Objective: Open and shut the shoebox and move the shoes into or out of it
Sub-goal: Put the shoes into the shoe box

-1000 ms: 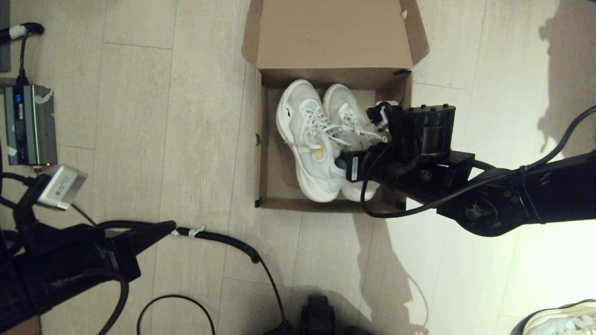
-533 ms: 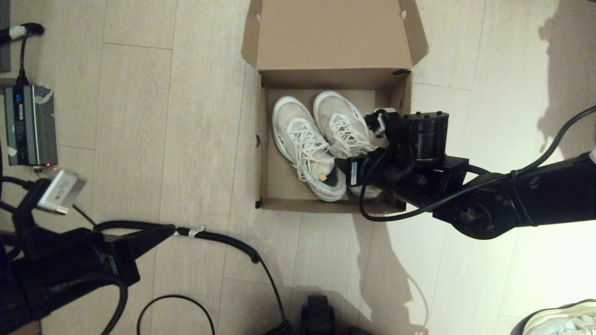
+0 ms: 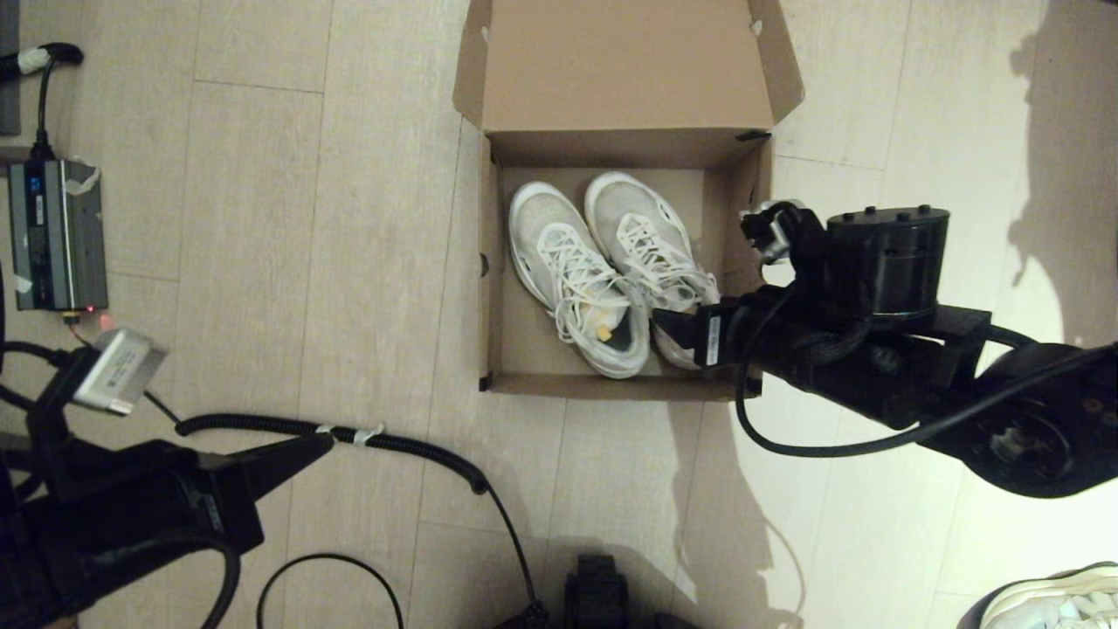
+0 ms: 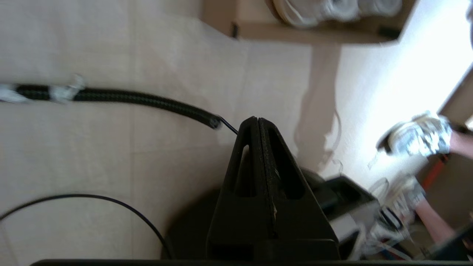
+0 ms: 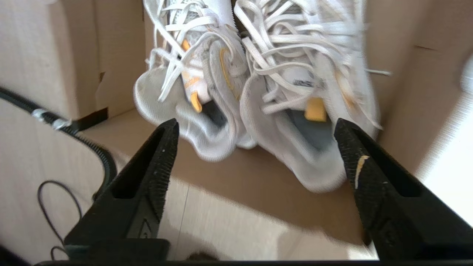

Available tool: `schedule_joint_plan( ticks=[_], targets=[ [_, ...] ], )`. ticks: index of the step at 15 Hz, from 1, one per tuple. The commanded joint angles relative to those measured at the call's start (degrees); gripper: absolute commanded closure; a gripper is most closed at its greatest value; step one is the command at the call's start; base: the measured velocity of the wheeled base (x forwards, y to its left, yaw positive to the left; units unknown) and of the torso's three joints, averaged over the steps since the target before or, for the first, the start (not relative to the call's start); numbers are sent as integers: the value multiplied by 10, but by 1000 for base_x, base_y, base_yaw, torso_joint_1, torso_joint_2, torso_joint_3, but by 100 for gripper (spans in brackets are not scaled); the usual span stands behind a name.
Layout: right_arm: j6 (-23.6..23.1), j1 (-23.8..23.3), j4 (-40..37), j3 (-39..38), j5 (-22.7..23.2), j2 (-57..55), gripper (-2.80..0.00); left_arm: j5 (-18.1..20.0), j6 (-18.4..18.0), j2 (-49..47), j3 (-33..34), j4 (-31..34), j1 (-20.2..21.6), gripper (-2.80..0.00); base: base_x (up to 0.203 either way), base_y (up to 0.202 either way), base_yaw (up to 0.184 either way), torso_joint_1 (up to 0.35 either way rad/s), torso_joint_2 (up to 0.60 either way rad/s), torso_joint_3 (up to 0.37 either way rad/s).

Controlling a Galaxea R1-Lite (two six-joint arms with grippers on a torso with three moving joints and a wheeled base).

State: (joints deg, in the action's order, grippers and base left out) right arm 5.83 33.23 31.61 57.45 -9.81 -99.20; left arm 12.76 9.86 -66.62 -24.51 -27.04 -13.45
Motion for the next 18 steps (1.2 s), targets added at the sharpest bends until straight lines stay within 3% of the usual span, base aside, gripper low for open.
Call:
schedule_joint_plan(
  ticks=[1,9,18],
  targets=[
    [0,-1,2,-31,0,56,-280,0,1,-14,4,-2,-22,0,0,0,0,0,0,0],
    [2,-29,2,-120,0,136,-280,-16,-12,-85,-23,-3,-69,0,0,0,0,0,0,0],
    [1,-41,2,-132,1,153,-280,-31,-12,-100,-35,-3,-84,0,0,0,0,0,0,0]
  ],
)
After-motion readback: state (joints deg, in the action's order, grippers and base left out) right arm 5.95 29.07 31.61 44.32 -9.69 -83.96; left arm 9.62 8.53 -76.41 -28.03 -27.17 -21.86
